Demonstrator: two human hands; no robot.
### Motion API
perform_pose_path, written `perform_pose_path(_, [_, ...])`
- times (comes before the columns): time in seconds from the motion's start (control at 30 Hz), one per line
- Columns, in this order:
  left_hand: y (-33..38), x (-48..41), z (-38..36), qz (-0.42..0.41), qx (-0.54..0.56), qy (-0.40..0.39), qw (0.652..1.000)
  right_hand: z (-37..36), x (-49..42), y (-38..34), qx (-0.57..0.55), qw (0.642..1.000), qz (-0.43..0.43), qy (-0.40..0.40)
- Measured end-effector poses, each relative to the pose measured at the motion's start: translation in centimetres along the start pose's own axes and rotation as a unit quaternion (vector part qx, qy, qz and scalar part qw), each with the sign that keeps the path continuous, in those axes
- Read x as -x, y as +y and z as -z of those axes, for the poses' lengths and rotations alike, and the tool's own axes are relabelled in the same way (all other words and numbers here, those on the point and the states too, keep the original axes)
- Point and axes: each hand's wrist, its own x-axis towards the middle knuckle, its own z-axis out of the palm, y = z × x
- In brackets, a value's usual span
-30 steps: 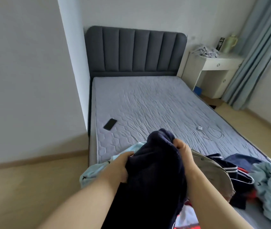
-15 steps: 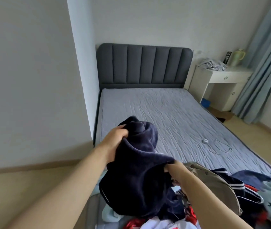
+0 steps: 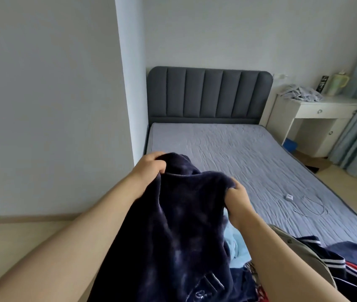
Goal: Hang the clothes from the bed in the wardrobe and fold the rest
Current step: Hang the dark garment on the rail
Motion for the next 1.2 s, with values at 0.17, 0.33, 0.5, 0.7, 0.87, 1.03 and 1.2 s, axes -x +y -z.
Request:
perform_pose_path(0.17, [-2.2,-0.2,-1.3,0.062,-0.232,-0.005,0.971,-0.8,0.1,-2.8,0.071,0.992,0.108,0.006])
perform_pose_path(0.33, [-0.9,0.7,-4.1,-0.037,-0.206,-0.226,0.951,-2.0,0.4,-2.5,0.309,0.936,0.155,-0.073])
perform_pose_path(0.5, [-2.0,1.1,-4.9,-0.012,-0.277,-0.193,0.941,-1.2,0.5,-0.2,0.297,0.944,0.127,-0.062])
perform_pose_path(0.7, [-2.3,1.2,-5.0,-0.052,-0.136,-0.049,0.988,0.3,0.4,1.4,0.349,0.930,0.104,-0.056])
perform_pose_path(0.87, [-2.3,1.1,-2.7,0.012,-0.138,-0.008,0.990,0.2,1.0,3.0,0.353,0.929,0.083,-0.071])
perform_pose_path(1.03, [-3.5,2.1,-2.3,0.081,-0.269,-0.135,0.950,-3.4,1.2,0.2,0.312,0.935,0.144,-0.088])
perform_pose_path(1.2, [-5.2,2.1,-1.9,0.040,-0.298,-0.041,0.953,-7.3,0.9,0.1,0.308,0.929,0.174,-0.112])
